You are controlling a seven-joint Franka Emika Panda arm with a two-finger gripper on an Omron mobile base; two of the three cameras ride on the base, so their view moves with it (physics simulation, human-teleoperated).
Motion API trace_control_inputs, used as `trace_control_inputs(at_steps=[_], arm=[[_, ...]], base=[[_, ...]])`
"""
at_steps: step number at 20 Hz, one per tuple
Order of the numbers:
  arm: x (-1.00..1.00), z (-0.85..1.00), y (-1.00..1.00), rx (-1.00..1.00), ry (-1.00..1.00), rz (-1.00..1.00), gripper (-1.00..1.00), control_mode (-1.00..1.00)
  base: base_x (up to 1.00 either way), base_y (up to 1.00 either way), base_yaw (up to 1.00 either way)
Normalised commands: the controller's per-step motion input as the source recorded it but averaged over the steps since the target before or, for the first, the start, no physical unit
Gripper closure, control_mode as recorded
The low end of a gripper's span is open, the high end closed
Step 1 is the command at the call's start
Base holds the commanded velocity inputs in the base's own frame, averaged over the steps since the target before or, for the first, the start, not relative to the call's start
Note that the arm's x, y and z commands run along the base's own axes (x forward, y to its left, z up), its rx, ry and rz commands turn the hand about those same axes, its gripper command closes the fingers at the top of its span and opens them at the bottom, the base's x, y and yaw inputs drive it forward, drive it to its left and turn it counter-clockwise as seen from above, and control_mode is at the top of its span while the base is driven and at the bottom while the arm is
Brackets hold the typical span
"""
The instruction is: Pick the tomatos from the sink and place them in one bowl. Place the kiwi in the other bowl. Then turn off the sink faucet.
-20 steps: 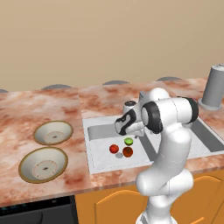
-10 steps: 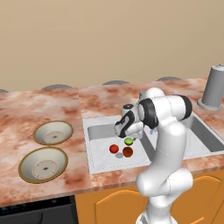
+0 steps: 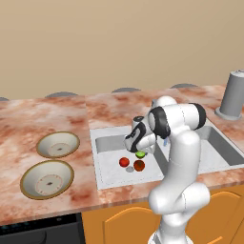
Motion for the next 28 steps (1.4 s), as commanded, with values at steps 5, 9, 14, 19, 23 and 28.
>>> trace_control_inputs(at_steps=[5,9,14,19,23,28], arm=[[0.00,0.00,0.00,0.00,0.00,-0.07,-1.00,-1.00],[0.00,0.00,0.00,0.00,0.00,-0.07,-1.00,-1.00],[0.00,0.00,0.00,0.00,0.00,-0.07,-1.00,-1.00],[0.00,-0.04,0.00,0.00,0.02,-0.05,-1.00,-1.00],[0.00,-0.14,0.00,0.00,0.05,-0.02,-1.00,-1.00],[0.00,-0.15,-0.01,0.00,0.03,0.00,-1.00,-1.00]], base=[[0.00,0.00,0.00],[0.00,0.00,0.00],[0.00,0.00,0.00],[0.00,0.00,0.00],[0.00,0.00,0.00],[0.00,0.00,0.00]])
